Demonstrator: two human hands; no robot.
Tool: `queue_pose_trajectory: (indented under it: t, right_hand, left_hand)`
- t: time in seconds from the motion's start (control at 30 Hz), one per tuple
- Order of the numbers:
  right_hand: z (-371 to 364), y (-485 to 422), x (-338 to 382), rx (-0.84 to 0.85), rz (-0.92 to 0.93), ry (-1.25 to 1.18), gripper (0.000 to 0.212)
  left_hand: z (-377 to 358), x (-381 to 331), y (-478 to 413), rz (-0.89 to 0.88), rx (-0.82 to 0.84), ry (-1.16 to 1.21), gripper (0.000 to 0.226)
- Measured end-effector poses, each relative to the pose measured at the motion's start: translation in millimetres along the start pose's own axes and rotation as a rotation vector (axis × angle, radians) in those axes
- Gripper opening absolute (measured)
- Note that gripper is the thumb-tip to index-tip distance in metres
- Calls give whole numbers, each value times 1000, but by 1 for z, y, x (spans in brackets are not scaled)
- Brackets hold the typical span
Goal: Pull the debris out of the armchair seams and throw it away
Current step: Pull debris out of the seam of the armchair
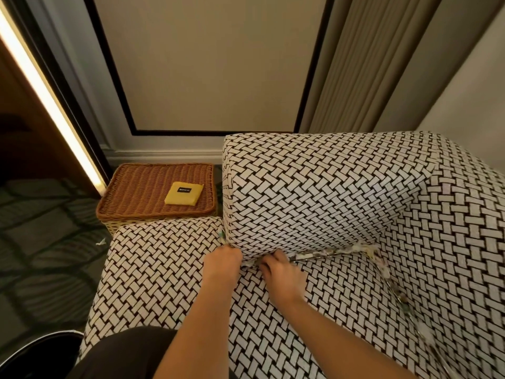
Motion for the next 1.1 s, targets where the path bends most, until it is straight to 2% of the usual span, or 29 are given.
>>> queue_pose_trajectory:
  t: [0.23, 0.77, 1.0, 1.1]
  right_hand:
    - [0, 0, 0, 20, 27, 17, 33]
    - [-2, 3, -1, 15, 90, 31, 35]
    - [-8, 9, -9, -109, 60, -159, 28]
    - [-5, 9, -9, -112, 2, -210, 30]
  left_hand:
    - [-1, 2, -4, -7, 41, 42, 26]
    - [-7, 7, -8, -45, 3, 68, 19]
    - [-5, 5, 4, -48, -41, 36, 19]
    - [-3, 2, 16, 19, -19, 152, 19]
Point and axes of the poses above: each hand's wrist, its own y-axis away from the middle knuckle, its own z-axis out of the back of the hand, x = y × z, the point moved 1 cm from there along -y, towards the middle knuckle, and after that the axes turned 6 degrees about -x, right-handed, at the moved point
